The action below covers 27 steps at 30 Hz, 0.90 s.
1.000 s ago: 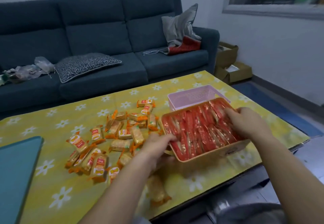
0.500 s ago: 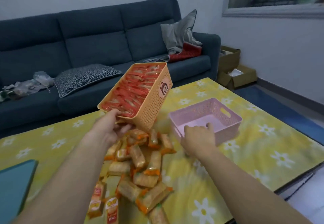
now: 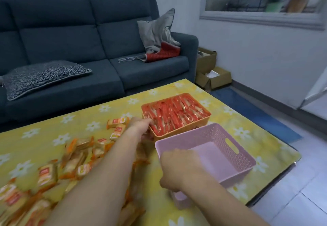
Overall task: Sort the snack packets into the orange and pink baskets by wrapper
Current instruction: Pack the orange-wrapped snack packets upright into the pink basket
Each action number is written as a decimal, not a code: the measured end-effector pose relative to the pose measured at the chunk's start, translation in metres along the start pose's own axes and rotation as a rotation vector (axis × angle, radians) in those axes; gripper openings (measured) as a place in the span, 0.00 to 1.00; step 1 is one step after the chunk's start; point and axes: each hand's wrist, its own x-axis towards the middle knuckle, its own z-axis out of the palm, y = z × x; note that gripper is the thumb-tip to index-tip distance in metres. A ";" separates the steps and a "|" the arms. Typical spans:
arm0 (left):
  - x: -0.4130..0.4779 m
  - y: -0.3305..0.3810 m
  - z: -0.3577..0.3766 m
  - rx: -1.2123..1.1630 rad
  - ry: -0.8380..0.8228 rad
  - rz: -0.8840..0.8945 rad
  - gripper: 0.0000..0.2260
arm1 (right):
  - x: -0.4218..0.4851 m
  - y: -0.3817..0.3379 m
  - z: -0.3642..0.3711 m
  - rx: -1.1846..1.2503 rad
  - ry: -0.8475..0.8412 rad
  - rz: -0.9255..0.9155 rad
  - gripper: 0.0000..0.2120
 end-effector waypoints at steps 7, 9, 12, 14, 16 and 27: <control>-0.047 -0.021 -0.037 0.199 -0.073 0.100 0.10 | -0.011 -0.034 0.001 0.151 0.360 -0.035 0.09; -0.070 -0.040 -0.070 0.438 0.014 0.312 0.05 | -0.013 -0.050 0.013 0.352 0.260 -0.161 0.14; -0.119 -0.080 -0.123 0.770 0.010 0.464 0.03 | -0.017 -0.076 0.040 0.324 -0.074 -0.290 0.24; -0.153 -0.113 -0.151 0.890 -0.062 0.413 0.06 | -0.015 -0.092 0.060 0.123 -0.190 -0.317 0.26; -0.173 -0.143 -0.167 1.036 -0.128 0.364 0.14 | -0.012 -0.102 0.068 0.046 -0.166 -0.294 0.29; -0.182 -0.166 -0.180 1.142 0.190 0.591 0.19 | -0.034 -0.095 0.047 0.206 -0.104 -0.212 0.27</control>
